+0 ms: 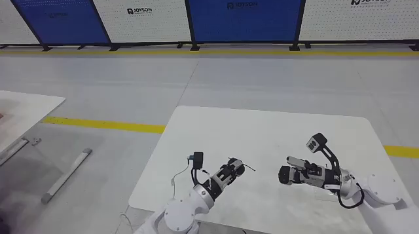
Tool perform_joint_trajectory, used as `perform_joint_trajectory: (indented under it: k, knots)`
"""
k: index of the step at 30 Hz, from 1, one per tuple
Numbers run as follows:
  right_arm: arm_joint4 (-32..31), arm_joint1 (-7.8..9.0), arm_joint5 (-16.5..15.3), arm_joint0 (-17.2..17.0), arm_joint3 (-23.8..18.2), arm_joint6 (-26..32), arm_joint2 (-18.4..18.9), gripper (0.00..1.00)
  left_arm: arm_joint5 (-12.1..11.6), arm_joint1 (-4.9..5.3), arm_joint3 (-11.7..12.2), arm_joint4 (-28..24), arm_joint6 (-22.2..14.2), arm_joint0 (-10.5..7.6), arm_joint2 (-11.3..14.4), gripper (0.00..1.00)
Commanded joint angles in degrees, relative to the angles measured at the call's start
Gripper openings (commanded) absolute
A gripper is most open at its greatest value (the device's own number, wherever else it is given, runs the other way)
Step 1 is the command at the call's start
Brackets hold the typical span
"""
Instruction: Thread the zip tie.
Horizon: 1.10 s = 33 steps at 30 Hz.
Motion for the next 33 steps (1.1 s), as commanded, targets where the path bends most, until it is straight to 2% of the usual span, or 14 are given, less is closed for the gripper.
perform_joint_trajectory:
  k: [1, 4, 6, 16, 19, 21, 25, 28, 30, 33]
  knots:
    - [0.00, 0.00, 0.00, 0.00, 0.00, 0.00, 0.00, 1.00, 0.63, 0.02, 1.18, 0.02, 0.35, -0.30, -0.56, 0.00]
    - [0.00, 0.00, 0.00, 0.00, 0.00, 0.00, 0.00, 1.00, 1.28, 0.21, 2.21, 0.34, -1.70, -0.31, -1.11, 0.00]
    - [0.00, 0.00, 0.00, 0.00, 0.00, 0.00, 0.00, 1.00, 0.66, 0.21, 2.19, -0.87, -2.58, -0.16, -1.27, 0.00]
    - [0.00, 0.00, 0.00, 0.00, 0.00, 0.00, 0.00, 1.00, 0.58, 0.19, 2.16, -0.93, -2.61, -0.20, -1.23, 0.00]
    - [0.00, 0.00, 0.00, 0.00, 0.00, 0.00, 0.00, 1.00, -1.31, 0.06, 0.47, -2.53, -1.85, -0.07, -1.55, 0.00]
    - [0.00, 0.00, 0.00, 0.00, 0.00, 0.00, 0.00, 1.00, -3.93, 0.03, -1.65, -4.46, -1.38, 0.81, -2.38, 0.00]
    - [0.00, 0.00, 0.00, 0.00, 0.00, 0.00, 0.00, 1.00, -10.39, 0.10, -5.11, -7.17, -1.39, 3.39, -3.84, 0.00]
    - [0.00, 0.00, 0.00, 0.00, 0.00, 0.00, 0.00, 1.00, -13.91, 0.27, -8.22, -9.06, -2.30, 5.73, -5.07, 0.00]
    - [0.00, 0.00, 0.00, 0.00, 0.00, 0.00, 0.00, 1.00, -15.03, 0.46, -9.52, -9.39, -3.02, 7.29, -6.09, 0.00]
    - [0.00, 0.00, 0.00, 0.00, 0.00, 0.00, 0.00, 1.00, -14.73, 0.53, -9.65, -9.01, -3.30, 7.62, -6.34, 0.00]
